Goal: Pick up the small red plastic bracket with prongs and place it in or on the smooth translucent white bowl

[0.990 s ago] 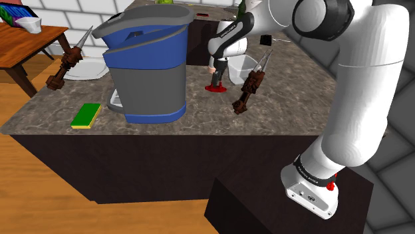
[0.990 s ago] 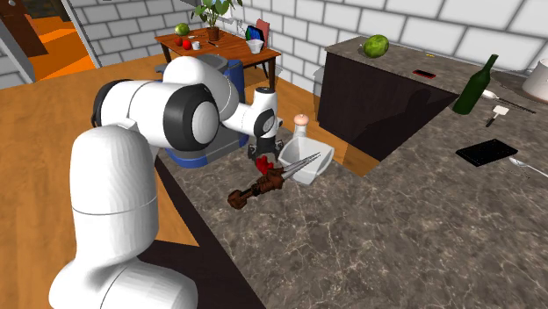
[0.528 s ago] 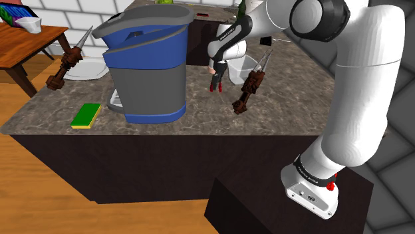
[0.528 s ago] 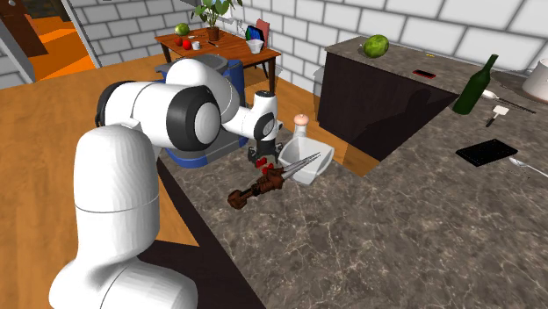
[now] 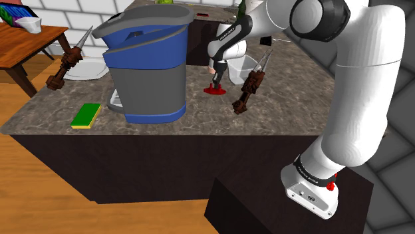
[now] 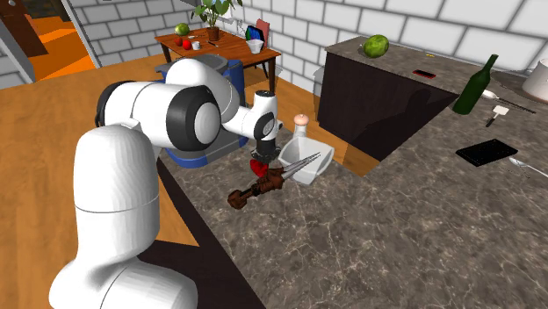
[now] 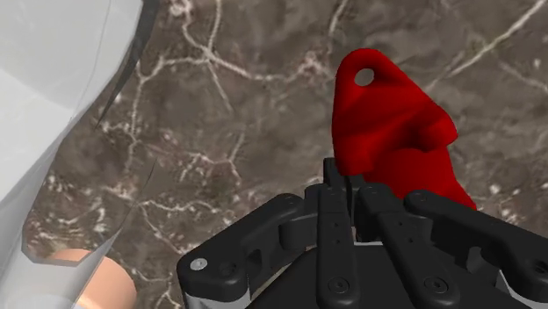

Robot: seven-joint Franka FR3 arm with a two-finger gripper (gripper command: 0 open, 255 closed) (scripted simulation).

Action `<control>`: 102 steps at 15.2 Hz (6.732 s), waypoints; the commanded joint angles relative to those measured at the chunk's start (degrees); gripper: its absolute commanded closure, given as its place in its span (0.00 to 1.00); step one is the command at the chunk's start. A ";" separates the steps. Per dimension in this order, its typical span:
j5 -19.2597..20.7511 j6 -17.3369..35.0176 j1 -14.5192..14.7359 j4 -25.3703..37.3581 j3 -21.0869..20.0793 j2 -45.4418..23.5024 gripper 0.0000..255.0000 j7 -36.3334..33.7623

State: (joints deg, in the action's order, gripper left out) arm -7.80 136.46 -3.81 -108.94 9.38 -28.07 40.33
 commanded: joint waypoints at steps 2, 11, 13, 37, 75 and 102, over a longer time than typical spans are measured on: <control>0.00 -0.06 -0.01 0.05 -0.01 -0.13 1.00 0.01; 3.72 -1.66 3.60 -0.75 -1.04 2.07 0.00 0.52; 3.52 -0.48 3.51 -0.92 -1.16 1.05 0.00 0.65; 3.36 0.44 3.41 -1.02 -1.26 0.22 1.00 0.77; 2.18 -1.48 2.62 -5.03 -1.39 4.93 1.00 2.01; 4.78 -19.17 3.30 1.73 -0.40 16.02 1.00 0.12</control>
State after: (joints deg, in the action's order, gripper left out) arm -3.08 118.22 -0.46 -107.86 8.92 -12.32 40.41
